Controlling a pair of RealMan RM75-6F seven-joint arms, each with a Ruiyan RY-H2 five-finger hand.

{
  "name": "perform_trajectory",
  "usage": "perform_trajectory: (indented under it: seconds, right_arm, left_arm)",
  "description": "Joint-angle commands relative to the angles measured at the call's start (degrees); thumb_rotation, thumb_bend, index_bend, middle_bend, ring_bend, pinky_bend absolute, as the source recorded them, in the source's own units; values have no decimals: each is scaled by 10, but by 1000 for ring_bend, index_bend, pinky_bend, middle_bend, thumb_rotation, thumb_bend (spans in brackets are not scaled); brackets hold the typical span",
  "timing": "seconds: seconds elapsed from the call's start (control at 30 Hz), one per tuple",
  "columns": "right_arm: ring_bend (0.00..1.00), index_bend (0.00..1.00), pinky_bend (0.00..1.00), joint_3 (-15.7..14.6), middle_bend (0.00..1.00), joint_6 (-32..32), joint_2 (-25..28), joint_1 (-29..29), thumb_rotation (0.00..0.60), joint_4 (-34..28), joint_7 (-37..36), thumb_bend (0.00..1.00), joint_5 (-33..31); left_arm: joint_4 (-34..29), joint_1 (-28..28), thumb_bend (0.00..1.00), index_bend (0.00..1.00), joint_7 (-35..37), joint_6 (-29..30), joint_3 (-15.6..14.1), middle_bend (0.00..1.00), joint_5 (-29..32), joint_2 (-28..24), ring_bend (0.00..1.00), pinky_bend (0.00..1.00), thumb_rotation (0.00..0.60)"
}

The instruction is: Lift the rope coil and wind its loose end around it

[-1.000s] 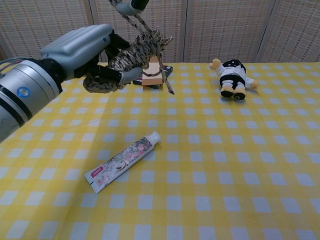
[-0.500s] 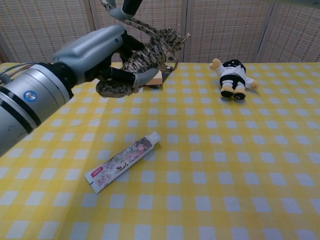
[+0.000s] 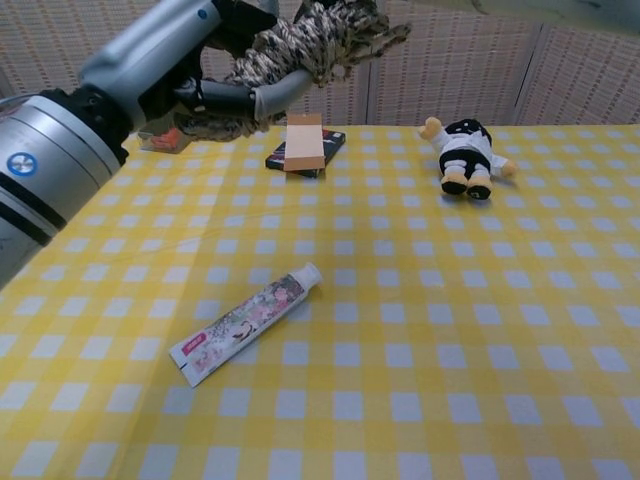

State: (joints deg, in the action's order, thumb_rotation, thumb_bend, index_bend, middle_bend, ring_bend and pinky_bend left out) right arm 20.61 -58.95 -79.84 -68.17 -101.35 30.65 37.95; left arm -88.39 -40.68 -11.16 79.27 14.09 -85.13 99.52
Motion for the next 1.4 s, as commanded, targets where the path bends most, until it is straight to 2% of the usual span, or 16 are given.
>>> perform_trajectory:
  seconds: [0.03, 0.27, 0.87, 1.4]
  right_arm:
    - [0, 629, 0, -4, 197, 7, 5, 12, 600, 4, -20, 413, 7]
    - [0, 629, 0, -4, 197, 14, 7, 27, 600, 15, -58, 413, 30]
    - [0, 629, 0, -5, 197, 25, 10, 40, 600, 29, -87, 413, 40]
    - [0, 629, 0, -26, 195, 34, -5, 49, 600, 43, -90, 413, 49]
  left_arm:
    - [11, 4, 358, 770, 15, 7, 2, 732, -5, 1, 505, 155, 388]
    - [27, 7, 357, 770, 21, 5, 2, 731, -6, 1, 505, 155, 414]
    - [30, 12, 357, 770, 34, 8, 16, 731, 1, 4, 505, 155, 418]
    - [15, 16, 357, 771, 51, 17, 24, 731, -4, -6, 505, 155, 417]
